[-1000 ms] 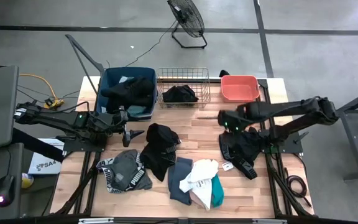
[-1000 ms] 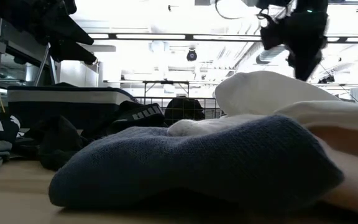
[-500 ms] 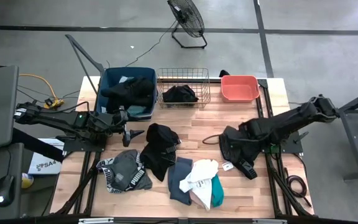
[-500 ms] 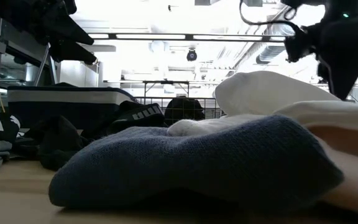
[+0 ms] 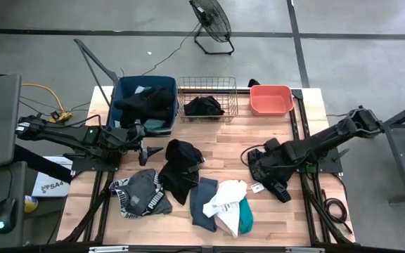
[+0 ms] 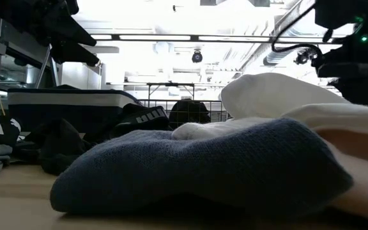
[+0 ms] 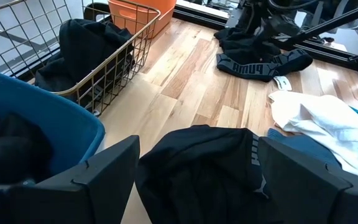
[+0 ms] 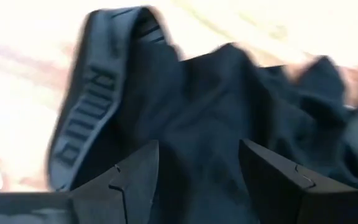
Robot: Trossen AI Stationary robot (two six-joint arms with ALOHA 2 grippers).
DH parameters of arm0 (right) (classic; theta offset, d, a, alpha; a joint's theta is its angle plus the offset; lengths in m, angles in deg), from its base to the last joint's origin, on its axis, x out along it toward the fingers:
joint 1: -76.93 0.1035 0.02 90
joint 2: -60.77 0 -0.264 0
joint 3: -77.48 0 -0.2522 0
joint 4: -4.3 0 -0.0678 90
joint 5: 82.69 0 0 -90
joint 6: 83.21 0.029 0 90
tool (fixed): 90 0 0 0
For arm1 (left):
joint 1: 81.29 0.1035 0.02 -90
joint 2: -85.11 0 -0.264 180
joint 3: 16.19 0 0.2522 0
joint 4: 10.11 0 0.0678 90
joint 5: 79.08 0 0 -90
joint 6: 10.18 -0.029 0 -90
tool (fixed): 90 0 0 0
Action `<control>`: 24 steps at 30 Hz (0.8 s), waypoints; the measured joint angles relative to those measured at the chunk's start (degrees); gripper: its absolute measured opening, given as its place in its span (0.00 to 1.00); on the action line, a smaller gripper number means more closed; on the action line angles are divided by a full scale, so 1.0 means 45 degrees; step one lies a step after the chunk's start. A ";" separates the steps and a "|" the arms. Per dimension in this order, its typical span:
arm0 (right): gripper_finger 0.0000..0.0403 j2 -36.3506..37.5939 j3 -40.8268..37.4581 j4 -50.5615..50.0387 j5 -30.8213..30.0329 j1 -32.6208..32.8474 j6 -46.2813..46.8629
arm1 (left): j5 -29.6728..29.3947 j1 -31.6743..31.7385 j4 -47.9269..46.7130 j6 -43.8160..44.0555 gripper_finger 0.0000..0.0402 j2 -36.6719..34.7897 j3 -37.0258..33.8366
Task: Pick & Place Cloths
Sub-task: Put the black underwear into the wire basket
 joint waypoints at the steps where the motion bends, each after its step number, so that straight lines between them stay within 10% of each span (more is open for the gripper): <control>1: 0.53 0.0000 0.0000 -0.0215 -0.0150 0.0083 0.0429 | 0.0028 0.0002 0.0000 0.0004 0.79 -0.0002 0.0000; 24: 0.53 -0.0005 -0.2922 0.3230 -0.0271 0.1856 0.4308 | 0.0023 0.0000 -0.0003 0.0036 0.79 0.0002 0.0000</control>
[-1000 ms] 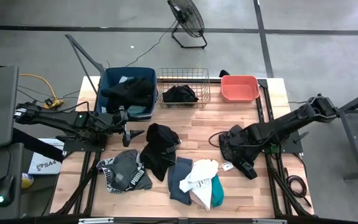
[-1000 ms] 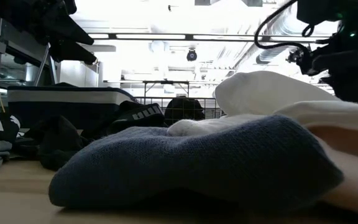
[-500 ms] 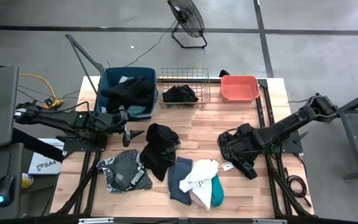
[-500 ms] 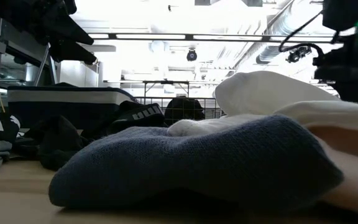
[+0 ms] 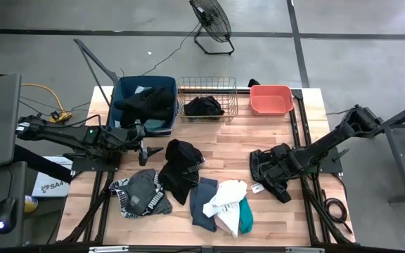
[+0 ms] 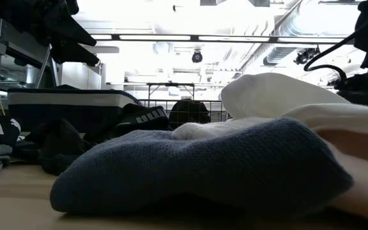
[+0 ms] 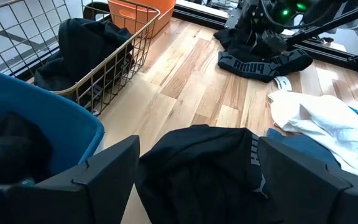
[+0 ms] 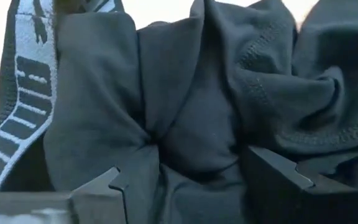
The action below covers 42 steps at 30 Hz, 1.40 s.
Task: Pick & Place Cloths
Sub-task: Put the black underwear into the wire basket
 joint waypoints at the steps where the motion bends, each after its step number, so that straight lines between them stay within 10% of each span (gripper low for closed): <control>1: 0.53 0.0014 -0.0101 0.0242 0.0039 0.0000 -0.0004 | -0.0003 -0.0001 0.0003 -0.0002 0.79 0.0000 0.0000; 11: 0.48 0.0024 -0.0454 0.0771 0.0040 0.0000 -0.0043 | -0.0005 -0.0001 -0.0005 -0.0003 0.79 0.0000 0.0000; 22: 0.05 0.0015 -0.0478 0.1516 -0.0062 -0.0005 -0.1033 | -0.0015 -0.0001 -0.0007 -0.0008 0.79 0.0000 0.0000; 42: 0.02 -0.0029 0.2476 0.3137 -0.4517 -0.0419 -0.7417 | -0.0049 0.0003 -0.0011 -0.0013 0.79 0.0015 0.0000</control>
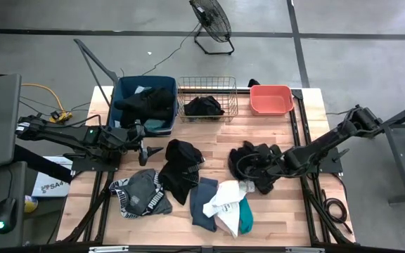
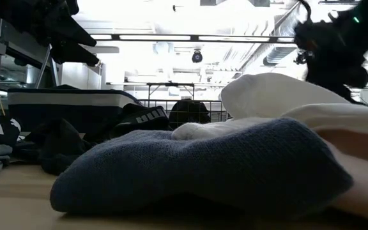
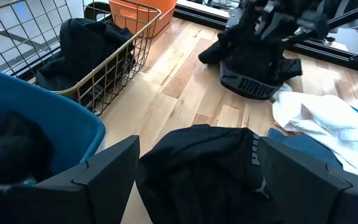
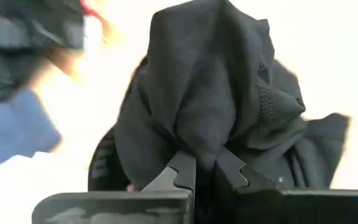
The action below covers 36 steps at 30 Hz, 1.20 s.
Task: Pick & Place Cloths
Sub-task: Put the black underwear into the wire basket
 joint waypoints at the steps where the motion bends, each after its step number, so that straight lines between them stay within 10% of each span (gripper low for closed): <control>1: 0.02 0.0000 0.0315 0.0005 -0.0112 -0.0135 -0.0584 | 0.0000 -0.0004 0.0000 0.0000 0.79 0.0000 0.0000; 17: 0.02 0.0019 0.3854 0.0758 -0.0606 -0.2292 -0.7820 | 0.0063 -0.0003 -0.0085 0.0000 0.79 0.0000 0.0000; 36: 0.02 0.0029 0.4992 0.4717 0.2773 -0.6193 -1.4186 | 0.0050 -0.0001 -0.0120 0.0000 0.79 0.0000 0.0000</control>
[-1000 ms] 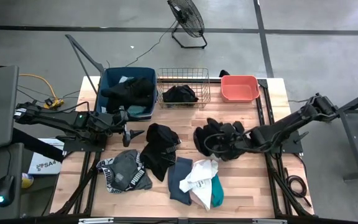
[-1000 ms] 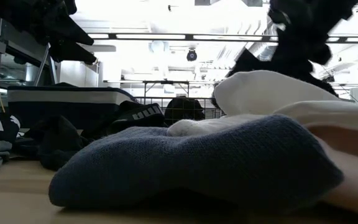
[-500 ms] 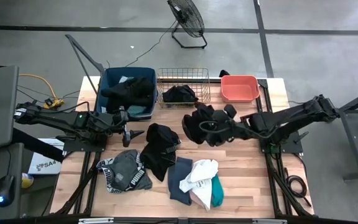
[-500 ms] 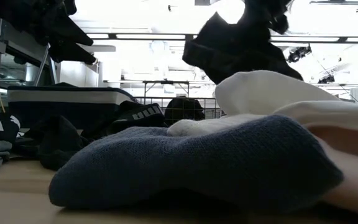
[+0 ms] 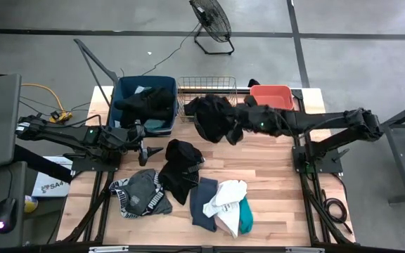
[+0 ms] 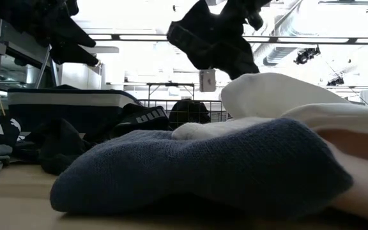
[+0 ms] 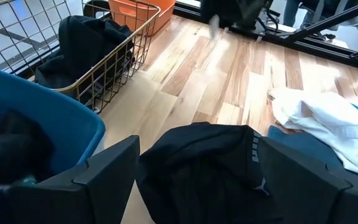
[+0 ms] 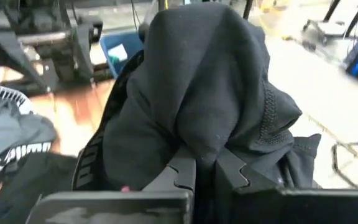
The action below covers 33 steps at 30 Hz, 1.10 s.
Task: Pick & Place Cloths
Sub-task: Put the black underwear into the wire basket
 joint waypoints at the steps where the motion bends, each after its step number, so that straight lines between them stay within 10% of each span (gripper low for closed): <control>1: 0.02 0.0000 0.0000 0.0284 0.0191 -0.0181 -0.0224 | -0.0001 0.0001 -0.0029 0.0000 0.79 0.0000 0.0000; 33: 0.02 -0.4097 0.0004 0.7720 0.2411 -0.5514 -0.3160 | -0.0050 -0.0003 -0.0072 -0.0001 0.79 0.0000 0.0000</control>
